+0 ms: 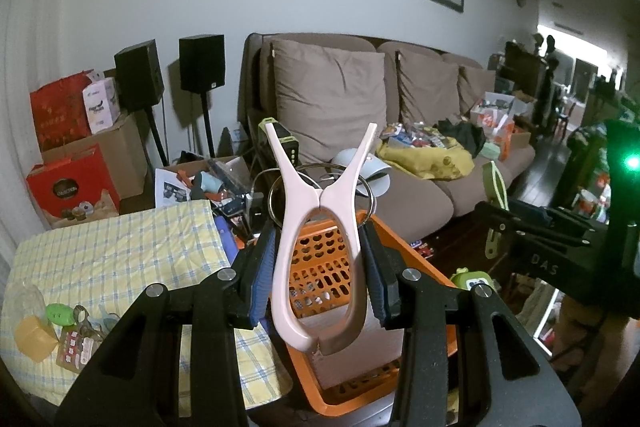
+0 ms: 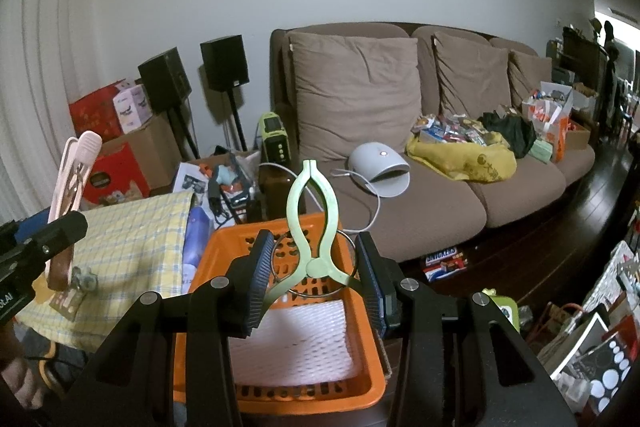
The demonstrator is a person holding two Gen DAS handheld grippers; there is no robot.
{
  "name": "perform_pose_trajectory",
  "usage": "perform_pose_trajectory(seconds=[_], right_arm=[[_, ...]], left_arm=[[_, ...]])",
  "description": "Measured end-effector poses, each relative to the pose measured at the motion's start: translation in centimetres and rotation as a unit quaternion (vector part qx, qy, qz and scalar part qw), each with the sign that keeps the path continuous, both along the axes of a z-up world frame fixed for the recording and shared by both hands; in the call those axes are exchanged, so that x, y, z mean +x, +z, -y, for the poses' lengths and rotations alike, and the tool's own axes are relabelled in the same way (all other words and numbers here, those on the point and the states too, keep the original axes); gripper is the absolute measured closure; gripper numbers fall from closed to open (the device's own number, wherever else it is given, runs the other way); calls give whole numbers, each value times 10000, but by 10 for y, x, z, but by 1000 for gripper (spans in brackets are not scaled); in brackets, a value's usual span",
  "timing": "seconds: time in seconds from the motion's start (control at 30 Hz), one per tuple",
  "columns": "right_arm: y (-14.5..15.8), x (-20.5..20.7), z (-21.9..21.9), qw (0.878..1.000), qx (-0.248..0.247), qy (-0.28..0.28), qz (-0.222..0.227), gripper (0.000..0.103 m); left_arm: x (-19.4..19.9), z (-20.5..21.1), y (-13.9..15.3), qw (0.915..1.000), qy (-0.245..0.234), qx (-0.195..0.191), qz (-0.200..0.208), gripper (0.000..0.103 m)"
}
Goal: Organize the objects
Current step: 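Hold the pink clothespin and green hanger above the orange basket with both grippers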
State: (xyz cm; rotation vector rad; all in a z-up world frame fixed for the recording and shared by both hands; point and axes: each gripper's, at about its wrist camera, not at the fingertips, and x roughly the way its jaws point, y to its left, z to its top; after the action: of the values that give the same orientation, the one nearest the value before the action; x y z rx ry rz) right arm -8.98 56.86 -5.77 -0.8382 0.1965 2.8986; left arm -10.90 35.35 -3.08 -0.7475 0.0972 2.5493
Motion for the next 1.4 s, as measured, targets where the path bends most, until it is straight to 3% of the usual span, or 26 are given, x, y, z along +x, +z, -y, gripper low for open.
perform_pose_trajectory(seconds=[1.4], right_arm=[[1, 1, -2, 10000, -38, -90, 8, 61]], left_arm=[[-8, -13, -28, 9995, -33, -138, 283, 65]])
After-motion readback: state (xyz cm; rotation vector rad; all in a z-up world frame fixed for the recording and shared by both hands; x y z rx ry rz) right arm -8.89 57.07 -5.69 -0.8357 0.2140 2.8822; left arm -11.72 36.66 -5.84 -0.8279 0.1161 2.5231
